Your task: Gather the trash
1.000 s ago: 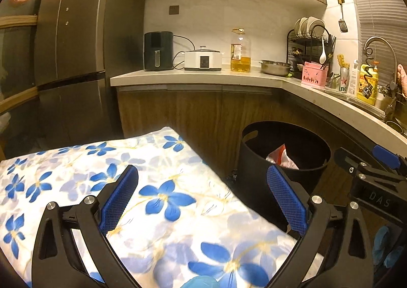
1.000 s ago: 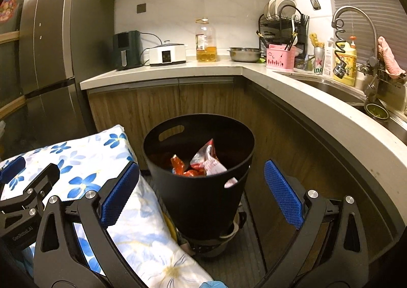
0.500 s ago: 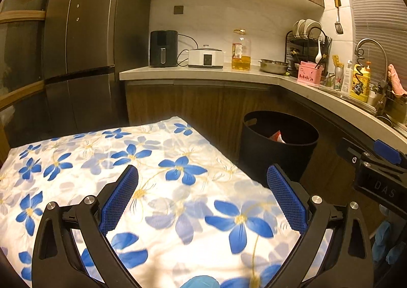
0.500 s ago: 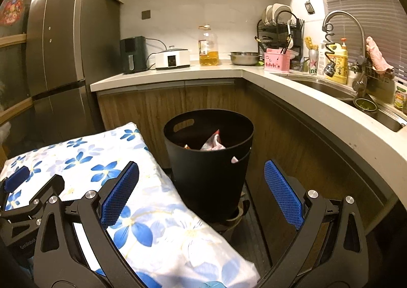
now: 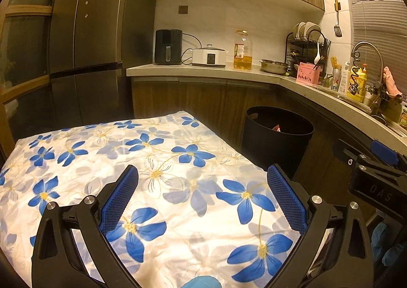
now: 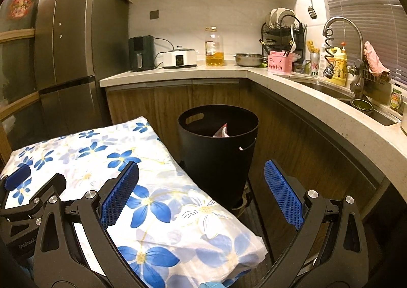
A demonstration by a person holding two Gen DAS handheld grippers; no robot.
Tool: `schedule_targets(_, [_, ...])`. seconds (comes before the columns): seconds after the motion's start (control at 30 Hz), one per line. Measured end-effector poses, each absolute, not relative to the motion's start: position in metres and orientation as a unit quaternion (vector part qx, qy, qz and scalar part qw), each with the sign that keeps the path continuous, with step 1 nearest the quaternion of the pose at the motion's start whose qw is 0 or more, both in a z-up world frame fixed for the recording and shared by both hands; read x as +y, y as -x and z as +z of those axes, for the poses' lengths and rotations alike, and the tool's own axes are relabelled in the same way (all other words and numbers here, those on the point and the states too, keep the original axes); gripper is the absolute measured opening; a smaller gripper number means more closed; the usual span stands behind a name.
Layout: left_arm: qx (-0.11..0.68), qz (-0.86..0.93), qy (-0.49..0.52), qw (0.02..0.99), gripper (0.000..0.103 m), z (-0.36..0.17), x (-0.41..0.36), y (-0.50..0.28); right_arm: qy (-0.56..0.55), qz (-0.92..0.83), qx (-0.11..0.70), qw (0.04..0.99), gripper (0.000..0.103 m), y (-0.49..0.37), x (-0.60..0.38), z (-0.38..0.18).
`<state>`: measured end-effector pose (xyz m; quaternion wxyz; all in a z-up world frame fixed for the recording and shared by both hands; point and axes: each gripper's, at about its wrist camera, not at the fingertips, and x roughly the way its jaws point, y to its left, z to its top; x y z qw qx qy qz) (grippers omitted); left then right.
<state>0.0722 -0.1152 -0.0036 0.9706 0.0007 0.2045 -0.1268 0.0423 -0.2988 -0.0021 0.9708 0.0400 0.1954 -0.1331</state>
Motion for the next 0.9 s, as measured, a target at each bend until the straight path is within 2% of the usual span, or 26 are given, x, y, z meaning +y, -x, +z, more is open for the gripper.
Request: schedule_targets(0.9, [0.201, -0.128, 0.006, 0.971, 0.097, -0.001, -0.101, -0.055, -0.03, -0.126, 0.185, 0.974, 0.098, -0.025, -0.282, 0.007])
